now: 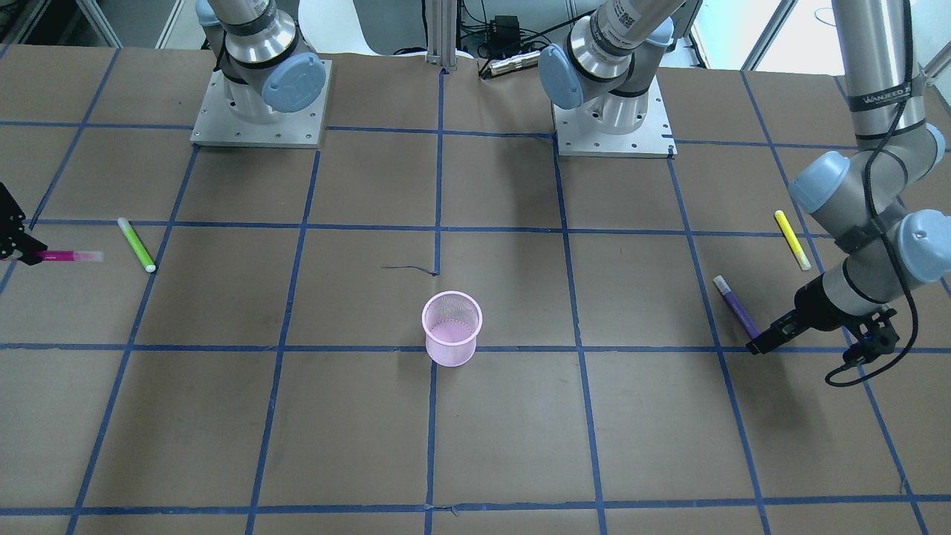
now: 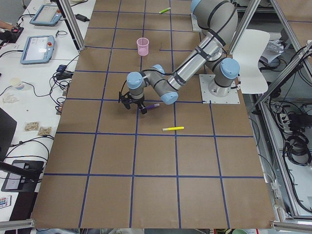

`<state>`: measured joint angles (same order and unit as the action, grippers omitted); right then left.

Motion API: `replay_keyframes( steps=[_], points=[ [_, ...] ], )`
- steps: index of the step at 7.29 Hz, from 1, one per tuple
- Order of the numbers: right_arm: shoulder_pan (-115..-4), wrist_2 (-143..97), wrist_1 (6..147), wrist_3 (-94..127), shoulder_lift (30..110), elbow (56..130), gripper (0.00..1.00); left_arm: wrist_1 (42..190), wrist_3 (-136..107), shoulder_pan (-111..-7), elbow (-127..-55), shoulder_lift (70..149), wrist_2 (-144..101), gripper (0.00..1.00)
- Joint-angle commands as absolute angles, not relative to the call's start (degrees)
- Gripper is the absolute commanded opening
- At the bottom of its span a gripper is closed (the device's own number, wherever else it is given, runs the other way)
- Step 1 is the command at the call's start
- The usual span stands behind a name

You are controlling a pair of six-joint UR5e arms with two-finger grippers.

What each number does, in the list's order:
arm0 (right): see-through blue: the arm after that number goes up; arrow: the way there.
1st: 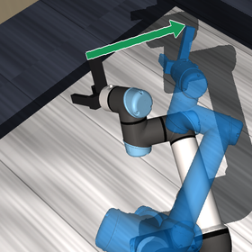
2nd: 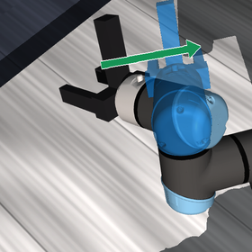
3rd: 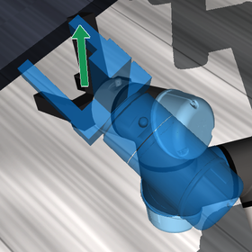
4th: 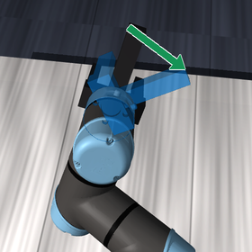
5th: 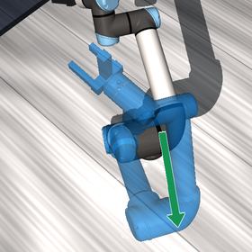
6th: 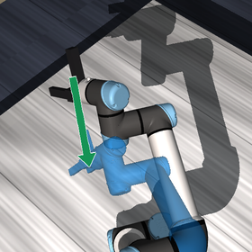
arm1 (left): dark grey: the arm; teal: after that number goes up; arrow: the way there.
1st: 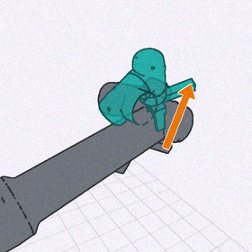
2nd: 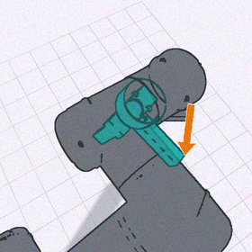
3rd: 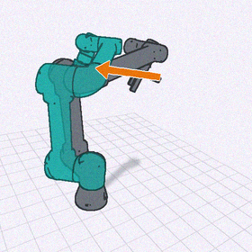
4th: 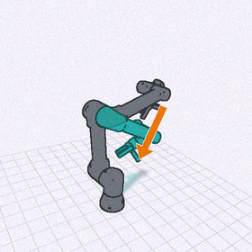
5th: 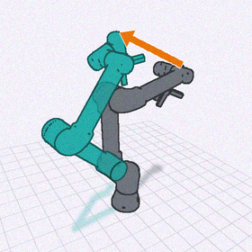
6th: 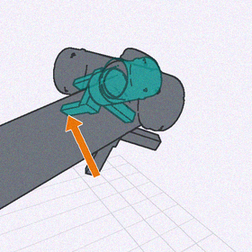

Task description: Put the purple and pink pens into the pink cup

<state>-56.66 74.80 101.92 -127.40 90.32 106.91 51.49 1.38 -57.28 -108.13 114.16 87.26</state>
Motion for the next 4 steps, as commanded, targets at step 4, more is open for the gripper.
replay_keyframes(
  steps=[4],
  points=[
    [-84.0, 78.0, 106.9, -89.3, 93.3, 104.1, 0.0, 50.1, 2.0, -57.3, -109.7, 115.0, 87.4, 0.66]
  ],
)
